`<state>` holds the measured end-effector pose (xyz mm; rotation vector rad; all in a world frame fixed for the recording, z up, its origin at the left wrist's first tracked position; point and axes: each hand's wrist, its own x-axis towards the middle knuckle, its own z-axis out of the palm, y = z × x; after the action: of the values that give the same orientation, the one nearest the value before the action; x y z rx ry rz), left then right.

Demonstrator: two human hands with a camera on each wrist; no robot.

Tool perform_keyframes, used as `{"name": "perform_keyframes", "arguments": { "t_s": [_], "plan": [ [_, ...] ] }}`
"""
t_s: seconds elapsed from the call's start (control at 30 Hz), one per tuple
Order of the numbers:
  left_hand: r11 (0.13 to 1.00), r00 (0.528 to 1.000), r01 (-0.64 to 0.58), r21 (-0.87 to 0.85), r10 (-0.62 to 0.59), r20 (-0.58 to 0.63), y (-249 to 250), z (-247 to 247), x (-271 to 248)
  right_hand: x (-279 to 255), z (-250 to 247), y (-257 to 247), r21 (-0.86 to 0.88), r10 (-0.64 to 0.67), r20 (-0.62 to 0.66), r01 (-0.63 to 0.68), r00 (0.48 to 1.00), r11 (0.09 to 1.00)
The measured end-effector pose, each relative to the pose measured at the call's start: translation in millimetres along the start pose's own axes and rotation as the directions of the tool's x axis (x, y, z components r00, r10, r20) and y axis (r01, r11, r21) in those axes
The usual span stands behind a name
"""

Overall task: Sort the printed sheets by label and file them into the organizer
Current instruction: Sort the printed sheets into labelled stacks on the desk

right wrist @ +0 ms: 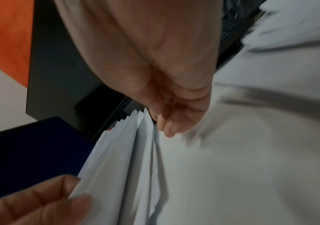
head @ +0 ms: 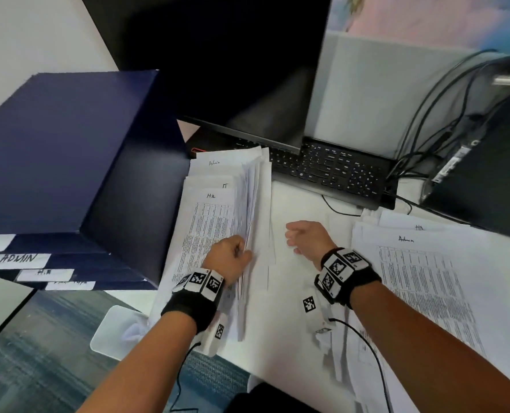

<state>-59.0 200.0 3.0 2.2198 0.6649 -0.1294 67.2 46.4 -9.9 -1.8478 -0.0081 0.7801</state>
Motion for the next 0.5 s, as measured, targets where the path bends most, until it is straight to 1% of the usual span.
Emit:
{"name": "perform_keyframes", "arguments": {
  "t_s": [0.07,0.13,0.2,0.27,0.33,0.37,0.43,0.5],
  "plan": [
    [0.991,1.000,0.005,0.132,-0.007,0.016,8.2,11.2,0.1,-2.3,-24.1,11.4,0.006,-0.023,-0.077,0.023,0.997,1.000],
    [0.976,1.000,0.014,0.215,-0.016,0.008,18.0,21.9,0.6,-7.6,-52.5,23.3,-0.012,-0.038,-0.159,0.036,0.987,0.999],
    [0.947,0.999,0.047,0.316,-0.049,-0.003,29.7,33.4,1.9,-12.4,-82.7,37.2,-0.103,-0.064,-0.243,0.040,0.968,0.994],
    [0.915,0.995,0.095,0.392,-0.097,-0.015,42.9,45.5,2.5,-20.0,-113.2,49.4,-0.228,-0.077,-0.297,0.008,0.952,0.974],
    [0.892,0.992,0.122,0.434,-0.121,-0.031,58.4,57.2,0.5,-31.6,-141.0,57.5,-0.407,-0.055,-0.310,-0.081,0.949,0.910],
    [0.883,0.994,0.103,0.459,-0.102,-0.027,65.5,64.4,-1.1,-36.6,-155.1,61.7,-0.494,-0.028,-0.323,-0.143,0.946,0.858],
    [0.871,0.999,0.033,0.490,-0.044,0.010,82.4,79.7,-7.0,-41.3,-181.6,73.6,-0.564,0.047,-0.379,-0.271,0.924,0.780],
    [0.888,0.999,-0.034,0.458,0.013,0.049,96.7,97.5,-12.1,-47.5,-203.4,83.4,-0.569,0.143,-0.442,-0.400,0.885,0.718]
  ]
}}
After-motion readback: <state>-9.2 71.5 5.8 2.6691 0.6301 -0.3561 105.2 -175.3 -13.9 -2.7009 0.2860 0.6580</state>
